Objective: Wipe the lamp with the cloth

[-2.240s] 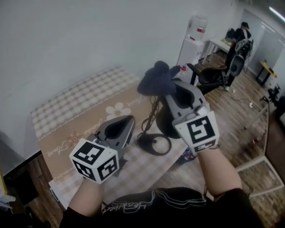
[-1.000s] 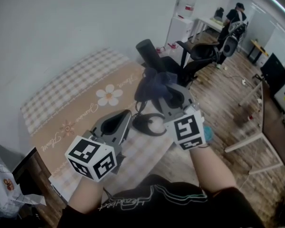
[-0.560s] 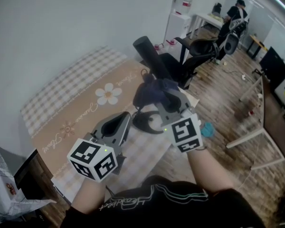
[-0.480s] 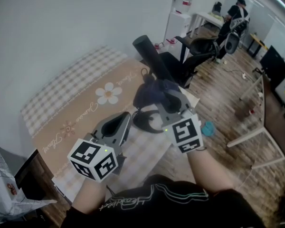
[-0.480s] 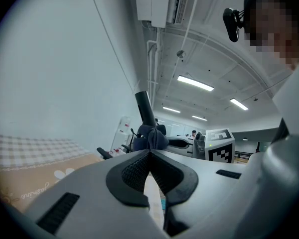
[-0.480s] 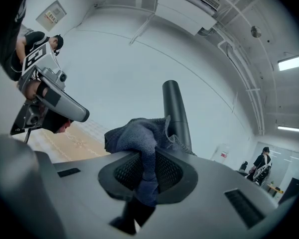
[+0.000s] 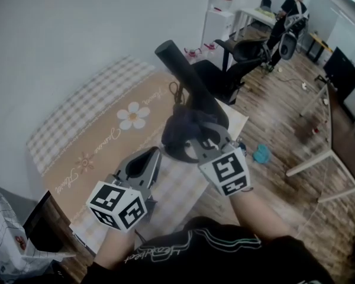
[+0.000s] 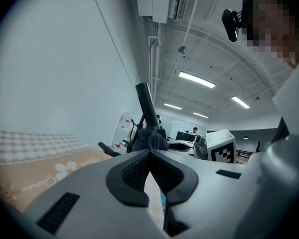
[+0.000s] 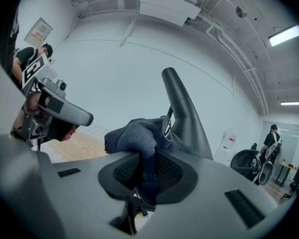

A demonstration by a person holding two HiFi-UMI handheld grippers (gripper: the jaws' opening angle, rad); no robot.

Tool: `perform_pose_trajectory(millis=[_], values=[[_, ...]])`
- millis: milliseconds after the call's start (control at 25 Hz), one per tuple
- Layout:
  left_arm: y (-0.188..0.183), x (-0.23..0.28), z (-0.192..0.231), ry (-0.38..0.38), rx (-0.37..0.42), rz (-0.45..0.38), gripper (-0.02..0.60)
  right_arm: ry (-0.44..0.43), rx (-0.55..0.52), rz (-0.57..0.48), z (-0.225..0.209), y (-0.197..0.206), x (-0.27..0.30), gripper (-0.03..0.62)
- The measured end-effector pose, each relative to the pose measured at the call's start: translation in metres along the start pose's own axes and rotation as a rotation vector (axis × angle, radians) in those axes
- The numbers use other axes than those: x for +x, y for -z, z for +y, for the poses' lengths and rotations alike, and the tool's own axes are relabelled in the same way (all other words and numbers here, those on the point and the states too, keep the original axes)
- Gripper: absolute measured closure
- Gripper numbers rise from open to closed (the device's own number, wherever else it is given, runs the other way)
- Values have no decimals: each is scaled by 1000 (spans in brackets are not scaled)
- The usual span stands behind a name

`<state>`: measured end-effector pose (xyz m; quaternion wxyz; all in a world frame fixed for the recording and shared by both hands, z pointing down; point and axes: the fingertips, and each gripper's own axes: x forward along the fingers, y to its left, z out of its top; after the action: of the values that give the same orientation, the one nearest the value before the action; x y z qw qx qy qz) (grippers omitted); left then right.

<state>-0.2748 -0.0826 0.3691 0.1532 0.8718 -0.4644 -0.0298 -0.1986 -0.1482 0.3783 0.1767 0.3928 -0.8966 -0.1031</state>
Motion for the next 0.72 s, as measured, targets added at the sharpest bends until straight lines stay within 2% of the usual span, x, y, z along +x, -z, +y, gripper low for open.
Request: perform_pose_trajectory(millis=[480,720], values=[[29,19,-1,22,-61,65,581,-77,144,15,0,22,-13,537],[20,18,-12,37,-54,57,581,-62,118,22,-12,20,-36,537]])
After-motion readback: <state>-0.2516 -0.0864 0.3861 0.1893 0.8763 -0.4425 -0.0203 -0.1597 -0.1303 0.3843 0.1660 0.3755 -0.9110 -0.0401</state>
